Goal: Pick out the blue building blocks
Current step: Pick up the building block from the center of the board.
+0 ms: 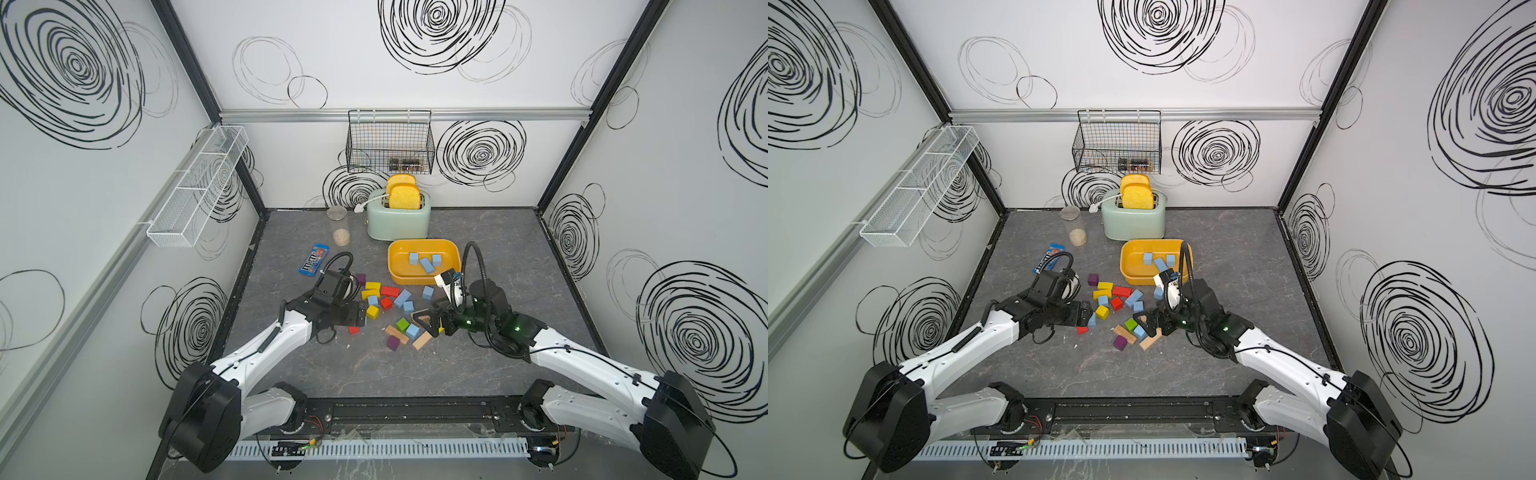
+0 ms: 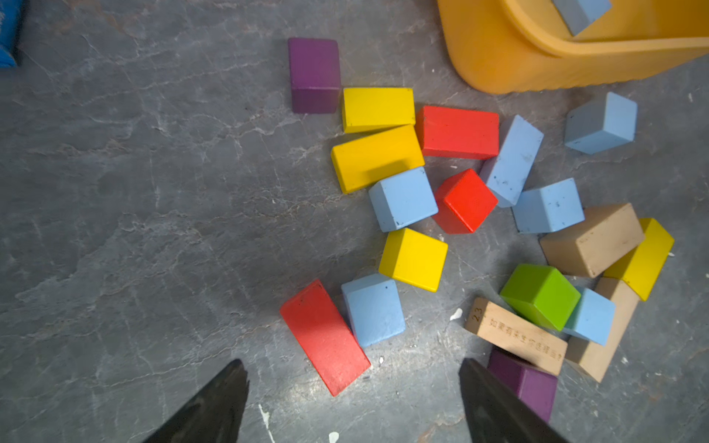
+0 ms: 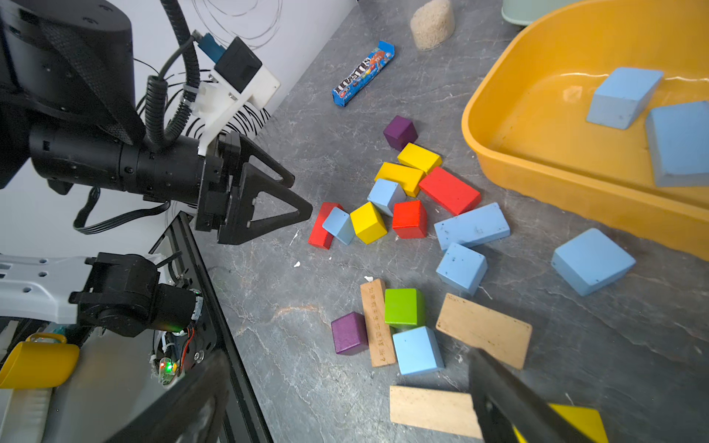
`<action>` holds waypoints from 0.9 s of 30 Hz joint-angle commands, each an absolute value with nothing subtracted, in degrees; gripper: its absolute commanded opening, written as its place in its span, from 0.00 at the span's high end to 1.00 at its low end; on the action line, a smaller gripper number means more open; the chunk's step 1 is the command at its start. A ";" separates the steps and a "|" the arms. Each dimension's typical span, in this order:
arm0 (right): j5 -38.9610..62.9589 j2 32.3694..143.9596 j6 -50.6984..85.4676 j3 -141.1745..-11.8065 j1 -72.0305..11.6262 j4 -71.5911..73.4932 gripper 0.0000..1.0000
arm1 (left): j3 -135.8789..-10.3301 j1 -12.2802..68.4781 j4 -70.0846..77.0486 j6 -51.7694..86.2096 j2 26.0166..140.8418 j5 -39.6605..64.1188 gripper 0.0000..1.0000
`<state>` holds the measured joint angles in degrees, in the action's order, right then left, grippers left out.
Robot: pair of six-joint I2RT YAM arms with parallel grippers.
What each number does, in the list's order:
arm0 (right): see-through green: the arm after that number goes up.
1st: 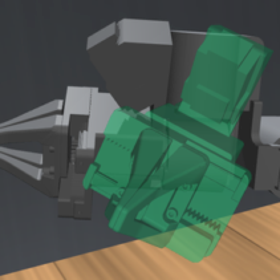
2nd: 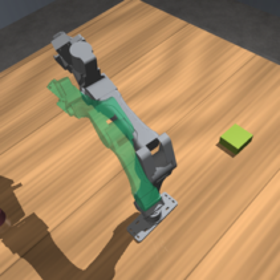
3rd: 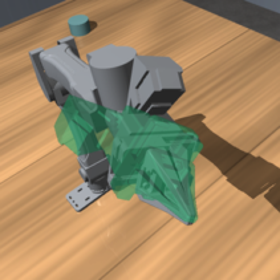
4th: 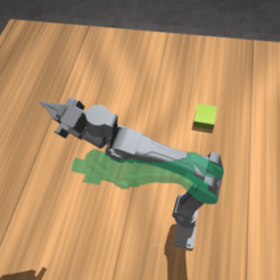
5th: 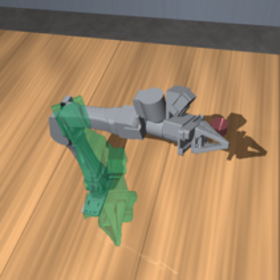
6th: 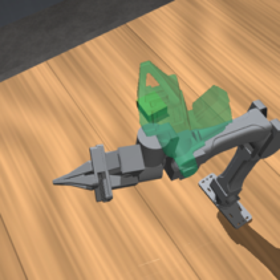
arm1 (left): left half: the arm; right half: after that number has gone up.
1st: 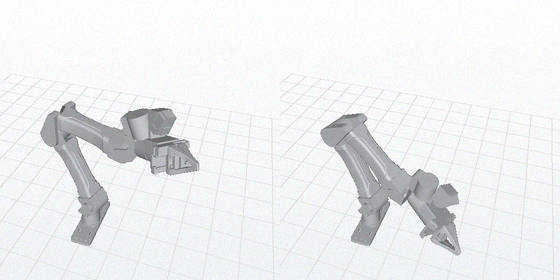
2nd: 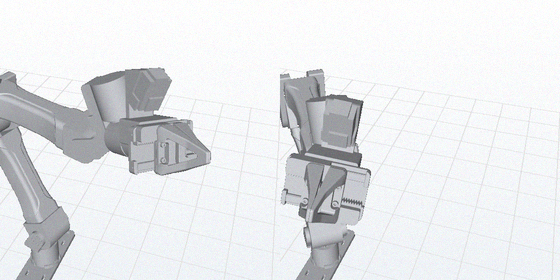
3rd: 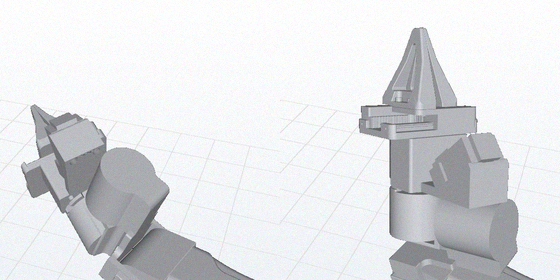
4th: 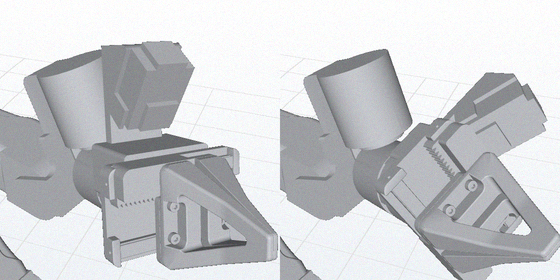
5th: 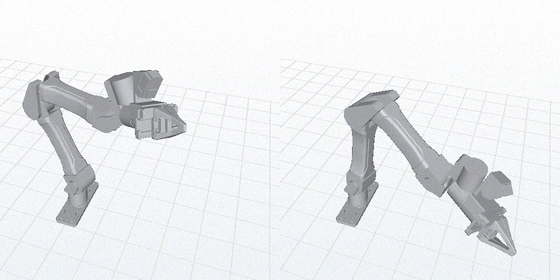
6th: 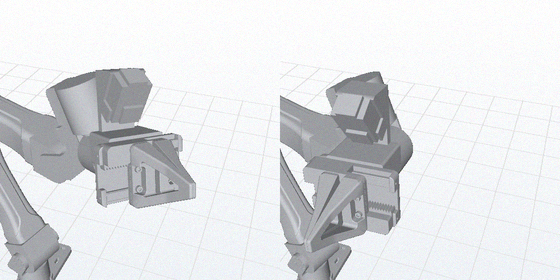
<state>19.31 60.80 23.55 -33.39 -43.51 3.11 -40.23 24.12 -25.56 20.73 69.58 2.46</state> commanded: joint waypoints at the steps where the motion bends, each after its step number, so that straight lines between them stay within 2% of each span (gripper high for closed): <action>1: 18.78 61.42 22.55 -33.60 -43.76 3.75 0.02 | -40.42 24.47 -23.96 20.82 71.63 3.00 0.14; 16: 20.21 64.59 22.53 -33.65 -42.26 5.38 0.02 | -44.45 26.14 -23.25 19.78 81.35 3.23 0.20; 27: 23.20 66.16 22.32 -33.90 -38.27 4.79 0.02 | -47.59 28.30 -23.80 19.04 87.64 2.18 0.30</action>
<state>21.39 65.76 22.90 -33.39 -39.24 3.77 -45.87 27.75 -23.99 19.35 86.61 2.79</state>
